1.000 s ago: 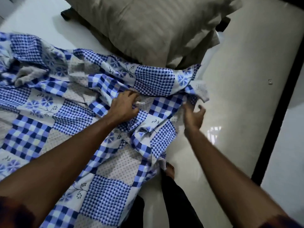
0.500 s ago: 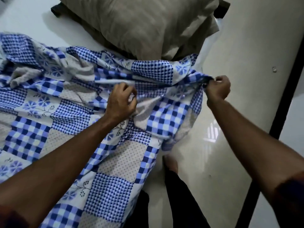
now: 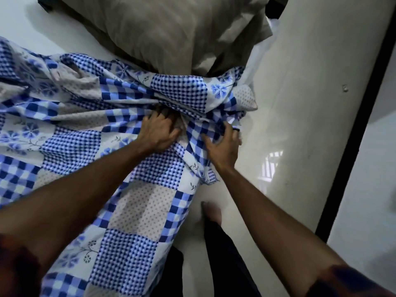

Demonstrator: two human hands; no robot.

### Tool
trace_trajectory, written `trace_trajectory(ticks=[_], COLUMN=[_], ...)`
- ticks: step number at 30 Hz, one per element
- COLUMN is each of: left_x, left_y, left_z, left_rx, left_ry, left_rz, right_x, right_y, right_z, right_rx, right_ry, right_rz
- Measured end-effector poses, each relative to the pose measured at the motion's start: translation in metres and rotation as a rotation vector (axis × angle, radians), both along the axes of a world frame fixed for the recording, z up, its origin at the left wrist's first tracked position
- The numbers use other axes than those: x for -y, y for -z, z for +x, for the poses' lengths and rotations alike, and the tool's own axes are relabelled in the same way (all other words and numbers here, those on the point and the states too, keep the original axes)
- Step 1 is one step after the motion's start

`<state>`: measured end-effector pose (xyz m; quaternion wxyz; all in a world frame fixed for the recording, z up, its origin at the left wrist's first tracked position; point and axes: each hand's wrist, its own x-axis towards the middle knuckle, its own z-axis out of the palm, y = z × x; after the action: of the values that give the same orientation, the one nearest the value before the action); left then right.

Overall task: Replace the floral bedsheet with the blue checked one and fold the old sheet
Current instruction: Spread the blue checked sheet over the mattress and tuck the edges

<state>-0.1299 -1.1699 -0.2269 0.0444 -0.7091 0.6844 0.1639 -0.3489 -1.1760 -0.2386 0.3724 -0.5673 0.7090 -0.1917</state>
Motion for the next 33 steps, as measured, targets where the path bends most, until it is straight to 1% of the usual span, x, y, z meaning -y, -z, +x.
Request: trace_trajectory(ticks=[3, 5, 7, 8, 11, 14, 16, 18, 20, 22, 24, 27, 29, 33], left_x=[0.017, 0.015, -0.002, -0.017, -0.072, -0.130, -0.162, -0.187, -0.203, -0.218, -0.233, -0.283, -0.329, -0.468], left_y=[0.001, -0.002, -0.002, 0.000, 0.007, 0.016, 0.020, 0.021, 0.020, 0.016, 0.011, -0.003, -0.006, -0.011], left_z=[0.002, -0.004, -0.018, -0.027, -0.051, -0.061, -0.063, -0.067, -0.074, -0.078, -0.082, -0.067, -0.052, -0.021], left_rx=[0.000, -0.064, -0.109, -0.121, -0.104, -0.064, -0.030, -0.012, -0.041, -0.112, -0.167, -0.156, -0.148, -0.084], left_ry=[-0.019, -0.054, -0.056, -0.062, -0.156, -0.318, -0.398, -0.390, -0.360, -0.350, -0.429, -0.762, -0.959, -1.518], left_rz=[0.027, -0.006, -0.073, -0.117, -0.192, -0.155, -0.120, -0.086, -0.080, -0.111, -0.172, -0.248, -0.251, -0.220], right_x=[0.036, 0.063, 0.085, 0.093, 0.096, 0.074, 0.040, -0.004, -0.053, -0.098, -0.131, -0.176, -0.201, -0.274], right_y=[0.003, 0.000, -0.005, -0.005, -0.004, -0.005, -0.006, -0.011, -0.019, -0.024, -0.030, -0.039, -0.039, -0.034], right_z=[-0.010, -0.019, -0.028, -0.032, -0.031, -0.021, -0.013, -0.004, 0.008, 0.024, 0.042, 0.079, 0.103, 0.152], right_rx=[-0.052, -0.169, -0.231, -0.225, -0.104, 0.054, 0.041, 0.022, 0.046, 0.100, 0.173, 0.318, 0.293, 0.233], right_ry=[-0.055, -0.162, -0.159, -0.116, 0.052, 0.199, 0.172, 0.033, -0.229, -0.529, -0.763, -1.047, -1.225, -1.653], right_rz=[0.023, -0.044, -0.108, -0.140, -0.213, -0.260, -0.316, -0.356, -0.384, -0.377, -0.370, -0.363, -0.353, -0.377])
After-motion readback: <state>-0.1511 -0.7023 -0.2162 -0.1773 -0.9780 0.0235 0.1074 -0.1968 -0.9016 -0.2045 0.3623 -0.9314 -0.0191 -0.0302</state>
